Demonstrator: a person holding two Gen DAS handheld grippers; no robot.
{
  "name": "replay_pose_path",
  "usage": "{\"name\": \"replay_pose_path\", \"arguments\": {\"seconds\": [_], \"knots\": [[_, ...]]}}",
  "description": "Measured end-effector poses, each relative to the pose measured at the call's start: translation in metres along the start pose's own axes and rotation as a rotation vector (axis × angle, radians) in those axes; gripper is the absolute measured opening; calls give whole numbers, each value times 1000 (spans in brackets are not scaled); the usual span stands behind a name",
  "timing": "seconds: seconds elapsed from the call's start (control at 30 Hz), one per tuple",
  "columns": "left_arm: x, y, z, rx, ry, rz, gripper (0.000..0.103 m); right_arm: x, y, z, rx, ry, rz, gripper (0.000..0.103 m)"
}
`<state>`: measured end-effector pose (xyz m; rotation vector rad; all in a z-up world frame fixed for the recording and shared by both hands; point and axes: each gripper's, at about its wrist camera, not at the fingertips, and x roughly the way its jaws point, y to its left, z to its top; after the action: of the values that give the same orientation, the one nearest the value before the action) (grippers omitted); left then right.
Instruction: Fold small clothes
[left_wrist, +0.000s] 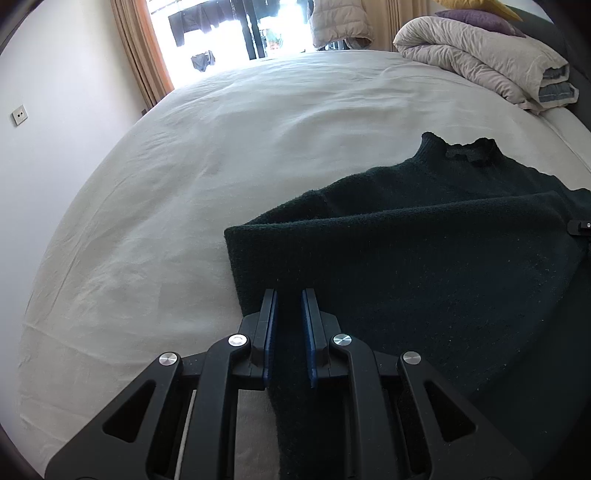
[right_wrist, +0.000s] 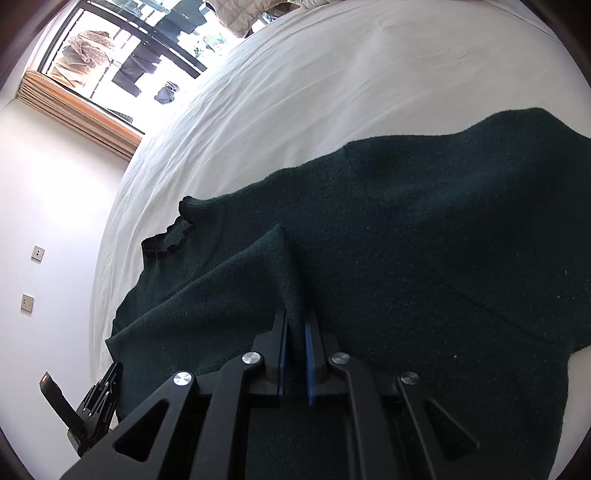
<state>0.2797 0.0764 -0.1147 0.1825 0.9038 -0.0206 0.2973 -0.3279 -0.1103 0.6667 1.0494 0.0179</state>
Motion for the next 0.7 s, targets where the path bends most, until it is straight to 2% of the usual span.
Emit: {"name": "replay_pose_path", "arguments": {"seconds": [0.13, 0.23, 0.3, 0.37, 0.43, 0.47, 0.53, 0.57, 0.63, 0.7], "knots": [[-1, 4, -1, -17, -5, -10, 13, -4, 8, -3, -38, -16, -39, 10], [-1, 1, 0, -3, -2, 7, 13, 0, -2, 2, -1, -15, -34, 8], [-4, 2, 0, -9, -5, 7, 13, -11, -5, 1, 20, -60, -56, 10], [-9, 3, 0, -19, -12, 13, 13, -30, -4, -2, 34, -148, -78, 17], [-15, -1, 0, -23, -32, 14, 13, -45, 3, -2, 29, -209, 19, 17], [-15, -3, 1, -22, -34, 6, 13, -45, 11, -1, 7, -206, 80, 17], [-13, -10, 2, -14, -22, 2, 13, -33, 36, -1, -66, -140, 196, 20], [-10, -14, 2, -3, -17, 18, 13, -22, 49, -3, -88, -90, 268, 24], [-4, -20, -1, 27, -4, 48, 13, 6, 67, -8, -103, -7, 400, 26], [-3, -20, -4, 34, -14, 52, 13, 38, 75, -13, -88, 76, 463, 27]]}}
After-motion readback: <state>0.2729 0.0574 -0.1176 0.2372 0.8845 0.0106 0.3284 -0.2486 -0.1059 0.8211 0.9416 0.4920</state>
